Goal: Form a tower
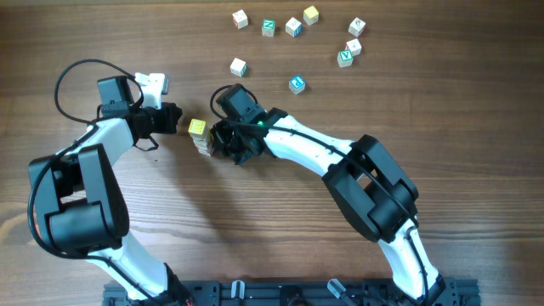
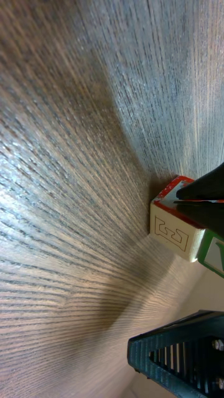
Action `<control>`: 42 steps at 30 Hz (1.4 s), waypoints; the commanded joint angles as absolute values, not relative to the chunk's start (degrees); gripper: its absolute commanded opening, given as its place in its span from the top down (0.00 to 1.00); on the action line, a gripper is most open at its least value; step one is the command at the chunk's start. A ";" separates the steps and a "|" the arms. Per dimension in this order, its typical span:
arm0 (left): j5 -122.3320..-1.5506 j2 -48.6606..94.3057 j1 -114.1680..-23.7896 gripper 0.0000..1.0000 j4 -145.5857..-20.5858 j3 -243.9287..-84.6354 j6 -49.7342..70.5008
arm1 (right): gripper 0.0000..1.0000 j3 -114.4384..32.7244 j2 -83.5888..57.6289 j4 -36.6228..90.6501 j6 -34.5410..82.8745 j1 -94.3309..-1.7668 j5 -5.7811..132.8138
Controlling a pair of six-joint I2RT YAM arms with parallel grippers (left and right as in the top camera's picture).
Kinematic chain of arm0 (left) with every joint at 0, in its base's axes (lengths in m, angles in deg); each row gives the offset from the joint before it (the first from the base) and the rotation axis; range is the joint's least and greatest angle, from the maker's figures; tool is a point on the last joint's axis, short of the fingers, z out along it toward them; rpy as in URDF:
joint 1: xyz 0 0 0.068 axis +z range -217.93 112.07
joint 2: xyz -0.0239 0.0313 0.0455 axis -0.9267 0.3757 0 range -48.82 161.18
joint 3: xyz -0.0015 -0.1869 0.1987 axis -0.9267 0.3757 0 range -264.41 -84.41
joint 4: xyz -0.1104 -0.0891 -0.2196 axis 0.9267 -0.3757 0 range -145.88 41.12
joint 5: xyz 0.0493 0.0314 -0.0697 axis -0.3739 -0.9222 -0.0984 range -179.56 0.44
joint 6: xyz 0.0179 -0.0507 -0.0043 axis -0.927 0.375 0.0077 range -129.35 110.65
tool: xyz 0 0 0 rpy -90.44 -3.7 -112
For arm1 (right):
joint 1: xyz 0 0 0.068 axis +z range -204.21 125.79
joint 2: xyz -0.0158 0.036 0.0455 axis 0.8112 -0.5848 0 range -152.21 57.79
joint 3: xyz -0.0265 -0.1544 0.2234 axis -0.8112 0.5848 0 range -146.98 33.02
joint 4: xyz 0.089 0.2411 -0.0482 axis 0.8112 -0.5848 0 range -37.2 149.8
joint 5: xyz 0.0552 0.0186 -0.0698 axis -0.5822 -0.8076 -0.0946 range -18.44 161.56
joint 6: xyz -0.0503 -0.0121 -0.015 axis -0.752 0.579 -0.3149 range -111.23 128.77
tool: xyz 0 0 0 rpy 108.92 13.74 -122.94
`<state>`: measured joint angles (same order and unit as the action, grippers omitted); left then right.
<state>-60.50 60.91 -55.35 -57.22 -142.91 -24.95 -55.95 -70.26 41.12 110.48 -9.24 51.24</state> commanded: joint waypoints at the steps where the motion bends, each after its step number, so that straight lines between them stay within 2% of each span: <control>1: -59.36 61.67 -55.39 0.96 -57.24 -143.67 -25.45 | 0.96 -55.73 -71.55 41.34 109.26 -9.13 52.66; 7: -61.37 61.67 -54.91 0.96 -56.98 -143.67 -25.47 | 0.96 -55.73 -71.55 34.83 107.73 -10.84 54.17; 15: -62.23 61.67 -54.52 0.96 -56.82 -143.67 -25.45 | 0.96 -55.75 -71.55 37.36 104.91 -11.84 49.39; 20: -67.01 61.65 -54.52 0.96 -56.85 -143.67 -25.45 | 0.96 -55.73 -71.55 38.17 104.97 -11.49 49.43; 42: -70.16 61.65 -54.52 0.96 -56.82 -143.67 -25.45 | 0.96 -55.73 -71.57 41.45 106.39 -10.20 50.50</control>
<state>-69.63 60.91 -54.80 -56.96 -142.91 -24.95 -55.95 -70.52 41.47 106.22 -10.75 50.57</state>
